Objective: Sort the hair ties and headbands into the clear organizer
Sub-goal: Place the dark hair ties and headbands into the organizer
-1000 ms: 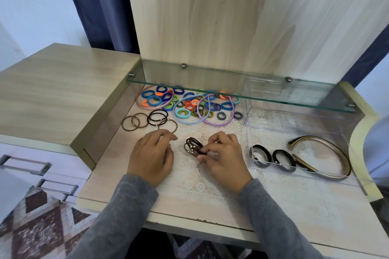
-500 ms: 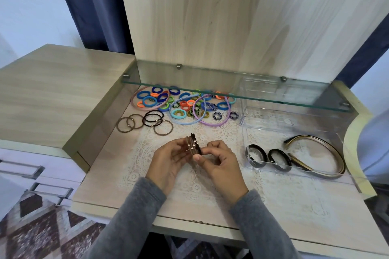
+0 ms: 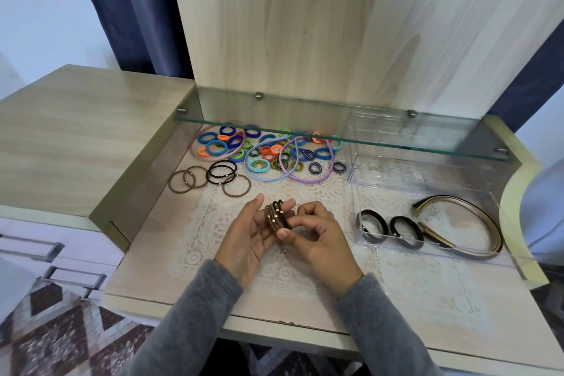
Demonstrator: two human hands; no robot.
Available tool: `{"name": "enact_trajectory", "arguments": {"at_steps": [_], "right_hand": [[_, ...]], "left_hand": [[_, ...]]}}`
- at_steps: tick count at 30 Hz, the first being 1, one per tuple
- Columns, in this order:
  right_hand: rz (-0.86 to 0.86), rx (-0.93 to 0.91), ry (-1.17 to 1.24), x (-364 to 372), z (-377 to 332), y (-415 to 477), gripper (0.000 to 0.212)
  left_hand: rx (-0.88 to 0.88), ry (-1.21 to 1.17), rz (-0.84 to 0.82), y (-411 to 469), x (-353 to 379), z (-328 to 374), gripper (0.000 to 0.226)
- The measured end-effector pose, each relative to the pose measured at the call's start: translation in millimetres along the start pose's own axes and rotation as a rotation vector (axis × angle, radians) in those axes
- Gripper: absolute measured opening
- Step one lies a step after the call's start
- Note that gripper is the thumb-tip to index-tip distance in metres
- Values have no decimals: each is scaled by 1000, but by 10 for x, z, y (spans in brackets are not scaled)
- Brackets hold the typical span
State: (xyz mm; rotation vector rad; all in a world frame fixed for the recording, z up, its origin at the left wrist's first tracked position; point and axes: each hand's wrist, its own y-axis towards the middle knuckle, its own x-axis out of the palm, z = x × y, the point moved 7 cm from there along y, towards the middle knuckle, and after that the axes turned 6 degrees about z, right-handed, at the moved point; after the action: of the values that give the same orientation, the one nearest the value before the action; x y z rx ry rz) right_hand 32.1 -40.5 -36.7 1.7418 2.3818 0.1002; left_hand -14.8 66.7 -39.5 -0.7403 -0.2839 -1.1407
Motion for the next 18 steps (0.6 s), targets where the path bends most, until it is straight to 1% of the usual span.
{"name": "enact_trajectory", "arguments": {"at_steps": [4, 8, 13, 15, 18], "right_hand": [[-18, 35, -7, -31, 20, 24, 9], [-46, 58, -17, -38, 7, 31, 10], [-55, 67, 4, -19, -5, 37, 9], [-47, 61, -5, -13, -4, 48, 7], [-39, 62, -14, 1, 10, 57, 10]], "left_hand": [[11, -79, -4, 9, -10, 47, 52], [33, -33, -9, 8, 13, 38, 42], [67, 25, -17, -5, 0, 35, 42], [65, 32, -23, -14, 8, 27, 43], [62, 16, -28, -23, 23, 28, 42]]}}
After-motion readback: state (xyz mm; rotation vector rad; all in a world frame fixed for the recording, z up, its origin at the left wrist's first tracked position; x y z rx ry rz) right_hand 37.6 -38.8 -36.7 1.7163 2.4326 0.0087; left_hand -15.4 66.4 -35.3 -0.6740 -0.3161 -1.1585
